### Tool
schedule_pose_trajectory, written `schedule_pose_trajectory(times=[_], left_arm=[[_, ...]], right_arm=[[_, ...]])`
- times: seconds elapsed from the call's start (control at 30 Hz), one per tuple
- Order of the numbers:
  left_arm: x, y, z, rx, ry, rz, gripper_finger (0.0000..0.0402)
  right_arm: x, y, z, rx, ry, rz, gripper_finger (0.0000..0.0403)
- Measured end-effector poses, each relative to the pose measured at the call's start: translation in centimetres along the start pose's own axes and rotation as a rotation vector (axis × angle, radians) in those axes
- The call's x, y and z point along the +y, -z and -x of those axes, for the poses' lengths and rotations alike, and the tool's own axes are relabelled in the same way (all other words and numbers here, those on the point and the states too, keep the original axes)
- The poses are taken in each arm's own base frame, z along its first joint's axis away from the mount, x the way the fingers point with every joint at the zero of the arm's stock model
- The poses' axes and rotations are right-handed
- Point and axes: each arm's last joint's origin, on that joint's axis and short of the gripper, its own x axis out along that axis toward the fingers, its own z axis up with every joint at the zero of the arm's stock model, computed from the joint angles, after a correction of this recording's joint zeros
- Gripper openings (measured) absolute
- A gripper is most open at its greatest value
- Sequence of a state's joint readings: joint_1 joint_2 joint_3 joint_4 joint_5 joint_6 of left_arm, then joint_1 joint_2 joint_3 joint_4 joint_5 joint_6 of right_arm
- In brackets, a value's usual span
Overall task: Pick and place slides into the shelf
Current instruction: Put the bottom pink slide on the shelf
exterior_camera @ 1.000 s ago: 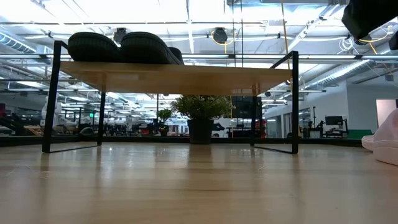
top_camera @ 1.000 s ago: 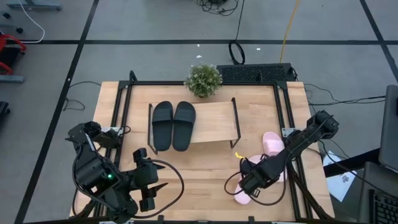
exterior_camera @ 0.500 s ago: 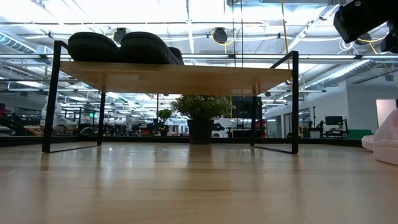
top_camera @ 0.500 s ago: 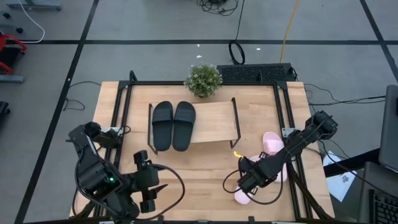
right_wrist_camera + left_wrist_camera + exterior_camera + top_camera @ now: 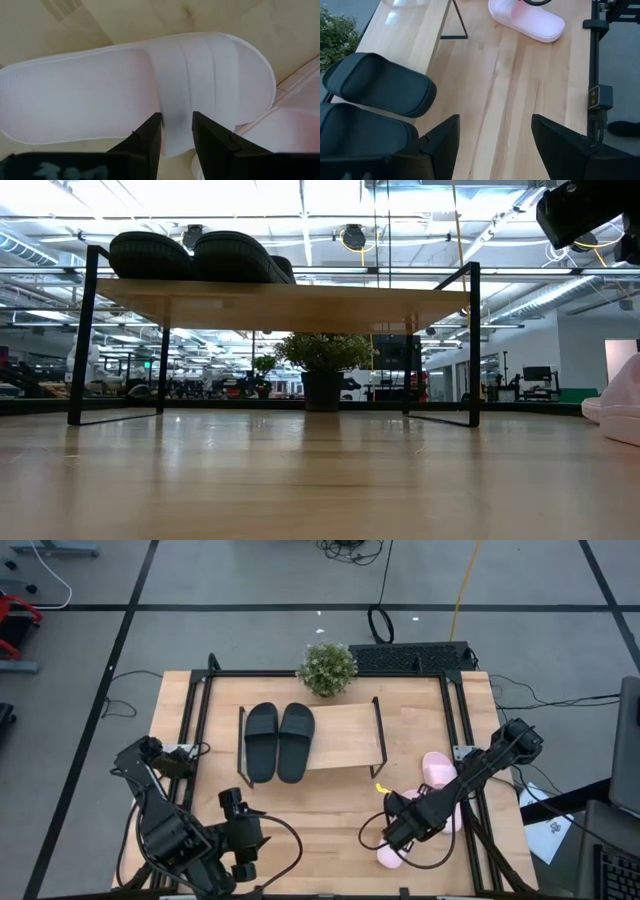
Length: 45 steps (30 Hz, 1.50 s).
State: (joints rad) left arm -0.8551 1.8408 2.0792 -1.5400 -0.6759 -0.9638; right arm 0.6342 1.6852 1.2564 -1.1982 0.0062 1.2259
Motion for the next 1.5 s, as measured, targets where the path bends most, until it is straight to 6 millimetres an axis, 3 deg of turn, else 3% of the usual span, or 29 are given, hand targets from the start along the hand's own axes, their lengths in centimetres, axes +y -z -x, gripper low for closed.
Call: schedule_pose_trajectory(times=[0.53, 0.83, 1.13, 1.5], left_arm=[[0.0, -0.1, 0.0, -0.015, -0.011, -0.025, 0.0243], [0.1, -0.1, 0.0, -0.031, -0.023, -0.043, 0.0243], [0.1, -0.2, 0.0, -0.055, -0.042, -0.069, 0.0243], [0.1, -0.2, 0.0, -0.069, -0.052, -0.094, 0.0243]], right_arm=[[1.4, -0.6, -3.6, 0.002, 0.163, -0.013, 0.0098], [1.3, -0.6, -3.1, -0.018, 0.191, -0.025, 0.0098], [1.0, -0.7, -1.1, -0.044, 0.266, -0.048, 0.0098], [0.8, -0.6, -1.0, -0.033, 0.296, -0.051, 0.0098]])
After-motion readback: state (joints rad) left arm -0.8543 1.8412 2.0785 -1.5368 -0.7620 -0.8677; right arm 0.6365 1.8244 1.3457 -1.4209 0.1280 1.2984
